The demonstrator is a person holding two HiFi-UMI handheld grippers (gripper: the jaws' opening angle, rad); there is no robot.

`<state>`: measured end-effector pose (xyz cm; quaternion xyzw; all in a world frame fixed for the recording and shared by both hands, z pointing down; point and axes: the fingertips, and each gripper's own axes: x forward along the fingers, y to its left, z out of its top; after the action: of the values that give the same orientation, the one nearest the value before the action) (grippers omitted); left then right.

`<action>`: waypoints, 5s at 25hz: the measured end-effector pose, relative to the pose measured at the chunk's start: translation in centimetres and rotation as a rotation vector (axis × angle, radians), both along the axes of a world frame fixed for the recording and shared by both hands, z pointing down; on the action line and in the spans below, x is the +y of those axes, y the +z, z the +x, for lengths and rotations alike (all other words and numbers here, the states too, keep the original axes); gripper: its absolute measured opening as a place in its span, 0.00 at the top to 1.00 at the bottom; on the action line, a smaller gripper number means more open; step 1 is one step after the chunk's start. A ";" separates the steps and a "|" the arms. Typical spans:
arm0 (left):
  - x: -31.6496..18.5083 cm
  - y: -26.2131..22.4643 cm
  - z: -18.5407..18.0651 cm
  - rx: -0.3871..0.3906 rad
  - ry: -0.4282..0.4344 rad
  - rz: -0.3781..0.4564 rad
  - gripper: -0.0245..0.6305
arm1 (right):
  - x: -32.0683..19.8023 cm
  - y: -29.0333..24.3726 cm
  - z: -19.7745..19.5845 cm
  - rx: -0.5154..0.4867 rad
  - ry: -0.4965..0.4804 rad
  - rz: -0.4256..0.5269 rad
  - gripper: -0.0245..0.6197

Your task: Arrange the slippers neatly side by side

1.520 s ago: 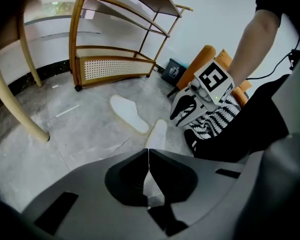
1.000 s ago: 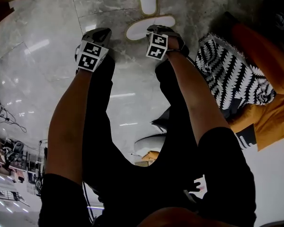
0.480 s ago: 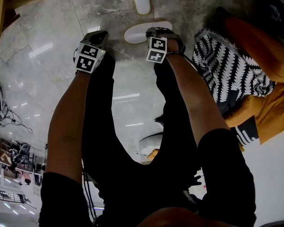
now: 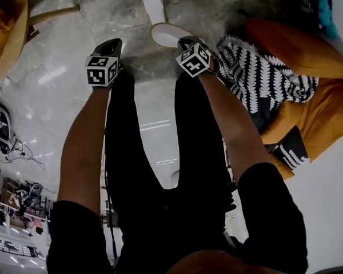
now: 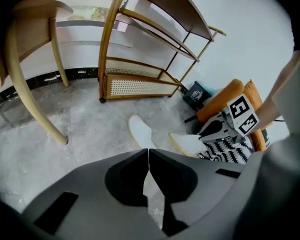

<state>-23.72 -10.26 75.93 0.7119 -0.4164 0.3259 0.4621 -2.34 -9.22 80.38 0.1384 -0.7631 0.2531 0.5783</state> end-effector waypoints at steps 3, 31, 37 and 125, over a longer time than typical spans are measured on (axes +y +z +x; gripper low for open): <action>-1.4 -0.7 0.8 0.001 -0.017 0.005 0.93 | -3.4 -1.0 1.3 -0.036 0.307 -0.009 0.90; -8.7 11.1 1.1 0.038 -0.043 0.091 0.93 | -15.9 16.3 1.8 -0.105 1.152 -0.049 0.90; -6.8 12.1 1.5 0.056 -0.066 0.054 0.93 | -16.4 17.3 0.3 -0.083 1.075 -0.048 0.90; 27.7 -82.4 12.8 0.133 -0.243 1.260 0.94 | 19.5 -86.7 14.4 -1.193 0.391 0.899 0.91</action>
<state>-10.91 17.43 -6.43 0.8131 -0.5763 -0.0805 0.0140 12.02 10.31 -6.35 0.3322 -0.9369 0.0481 -0.0979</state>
